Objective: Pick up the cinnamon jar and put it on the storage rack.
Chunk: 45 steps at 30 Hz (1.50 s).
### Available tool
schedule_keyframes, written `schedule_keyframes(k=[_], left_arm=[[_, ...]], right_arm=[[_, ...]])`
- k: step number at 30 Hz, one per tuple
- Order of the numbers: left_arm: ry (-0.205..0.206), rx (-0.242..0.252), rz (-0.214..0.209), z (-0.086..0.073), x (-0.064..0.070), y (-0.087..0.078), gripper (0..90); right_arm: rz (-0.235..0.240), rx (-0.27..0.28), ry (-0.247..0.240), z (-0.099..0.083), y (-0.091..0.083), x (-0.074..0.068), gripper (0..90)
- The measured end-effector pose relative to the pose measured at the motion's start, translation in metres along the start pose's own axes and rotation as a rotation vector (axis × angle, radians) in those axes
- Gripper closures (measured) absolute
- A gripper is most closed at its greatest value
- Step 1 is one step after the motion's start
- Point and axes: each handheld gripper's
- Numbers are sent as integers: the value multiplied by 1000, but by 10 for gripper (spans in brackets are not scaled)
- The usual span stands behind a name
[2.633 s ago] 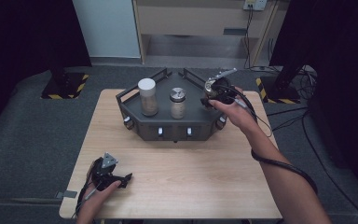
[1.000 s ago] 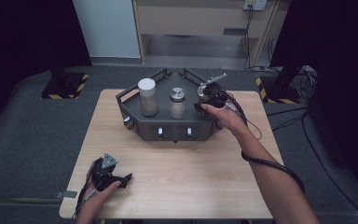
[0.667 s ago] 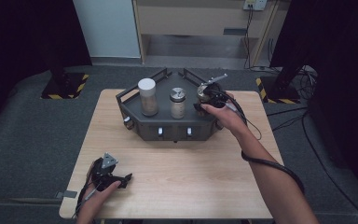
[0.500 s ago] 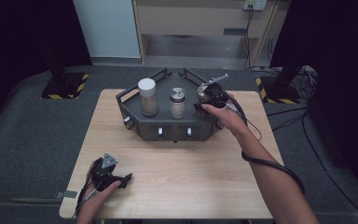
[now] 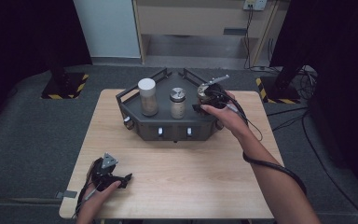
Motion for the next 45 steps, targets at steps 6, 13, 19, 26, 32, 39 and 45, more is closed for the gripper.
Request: schedule_keyframes(k=[6, 13, 19, 26, 32, 39, 45], left_arm=[[-2, 2, 2, 0, 0, 0, 0], [-4, 3, 3, -1, 1, 0, 0], [-2, 0, 2, 0, 1, 0, 0], [-4, 1, 5, 0, 1, 0, 0], [-9, 2, 9, -1, 2, 0, 0], [-11, 2, 12, -1, 3, 0, 0], [-11, 1, 12, -1, 3, 0, 0]], right_arm=[[-8, 29, -5, -5, -11, -1, 80], [-10, 58, -4, -15, -23, -1, 51], [-13, 63, 1, -21, -31, 0, 49], [-1, 71, 5, -30, -39, 1, 47], [-18, 76, 6, -37, -45, -2, 43], [-26, 91, 9, -47, -55, -1, 47], [-34, 92, 2, -55, -60, -2, 47]])
Point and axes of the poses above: each handheld gripper's, and its own axes: y roughly forward along the jaws, z roughly out of its top, x roughly to its right, and after that the axes turned 7 degrees about -z, right-handed
